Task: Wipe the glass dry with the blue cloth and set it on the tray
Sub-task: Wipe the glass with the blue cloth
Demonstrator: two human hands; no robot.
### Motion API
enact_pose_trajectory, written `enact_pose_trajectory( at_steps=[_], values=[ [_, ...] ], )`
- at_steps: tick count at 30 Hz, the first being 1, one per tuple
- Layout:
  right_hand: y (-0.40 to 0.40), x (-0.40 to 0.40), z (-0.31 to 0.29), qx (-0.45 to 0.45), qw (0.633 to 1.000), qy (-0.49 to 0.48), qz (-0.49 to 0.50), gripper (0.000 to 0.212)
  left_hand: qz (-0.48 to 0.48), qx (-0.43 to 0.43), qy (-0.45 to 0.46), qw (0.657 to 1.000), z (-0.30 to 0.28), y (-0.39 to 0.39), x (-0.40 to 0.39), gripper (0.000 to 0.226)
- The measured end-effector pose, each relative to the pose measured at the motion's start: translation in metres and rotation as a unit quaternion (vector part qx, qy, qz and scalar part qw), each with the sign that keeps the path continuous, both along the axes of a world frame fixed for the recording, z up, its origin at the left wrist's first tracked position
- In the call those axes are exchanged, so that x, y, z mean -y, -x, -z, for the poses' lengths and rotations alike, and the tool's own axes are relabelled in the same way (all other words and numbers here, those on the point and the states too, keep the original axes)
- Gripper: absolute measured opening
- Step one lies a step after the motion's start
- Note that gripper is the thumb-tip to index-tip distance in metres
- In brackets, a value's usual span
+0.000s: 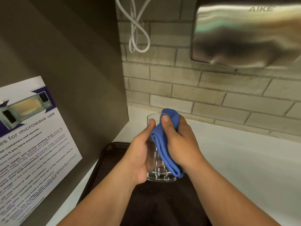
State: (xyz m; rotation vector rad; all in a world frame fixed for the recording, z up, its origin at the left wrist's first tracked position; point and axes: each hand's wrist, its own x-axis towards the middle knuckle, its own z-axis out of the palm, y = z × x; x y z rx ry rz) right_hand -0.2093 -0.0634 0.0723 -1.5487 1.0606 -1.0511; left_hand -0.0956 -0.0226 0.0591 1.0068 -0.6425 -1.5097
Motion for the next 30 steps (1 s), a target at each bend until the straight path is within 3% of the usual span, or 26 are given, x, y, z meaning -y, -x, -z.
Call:
enact_pose_trajectory(
  at_steps=[6, 9, 11, 13, 17, 19, 20, 22, 26, 30],
  values=[
    [0.008, -0.007, 0.007, 0.040, 0.991, -0.119, -0.040, 0.050, -0.028, -0.086, -0.086, 0.992, 0.004, -0.009, 0.003, 0.092],
    [0.012, -0.032, 0.021, -0.052, 0.993, -0.031, -0.105, 0.039, -0.055, -0.044, -0.100, 0.992, 0.007, -0.016, 0.012, 0.089],
    [0.011, -0.039, 0.029, -0.116, 0.987, 0.043, -0.106, 0.054, -0.068, 0.003, -0.107, 0.992, 0.009, -0.016, 0.010, 0.083],
    [0.007, -0.037, 0.030, -0.143, 0.982, 0.091, -0.079, 0.076, -0.039, -0.006, -0.099, 0.994, 0.007, -0.010, 0.005, 0.084],
    [0.003, -0.036, 0.022, -0.168, 0.973, 0.151, -0.052, 0.085, 0.021, -0.049, -0.042, 0.998, 0.005, -0.010, 0.001, 0.071],
    [0.001, -0.036, 0.013, -0.142, 0.977, 0.150, -0.050, 0.075, 0.021, -0.064, -0.024, 0.997, 0.006, -0.013, 0.002, 0.071],
    [0.000, -0.033, 0.009, -0.104, 0.985, 0.130, -0.047, 0.059, 0.020, -0.063, -0.021, 0.998, 0.005, -0.013, 0.001, 0.078],
    [0.000, -0.021, -0.003, -0.015, 0.998, 0.045, -0.034, 0.037, 0.012, -0.049, -0.019, 0.999, 0.005, -0.011, -0.003, 0.085],
    [0.003, -0.007, -0.005, 0.044, 0.995, -0.092, 0.007, 0.046, -0.028, -0.014, -0.049, 0.998, 0.005, -0.003, 0.002, 0.091],
    [0.003, -0.017, 0.011, -0.037, 0.998, 0.008, 0.045, 0.035, -0.093, 0.097, -0.104, 0.985, 0.009, 0.002, 0.008, 0.073]
  ],
)
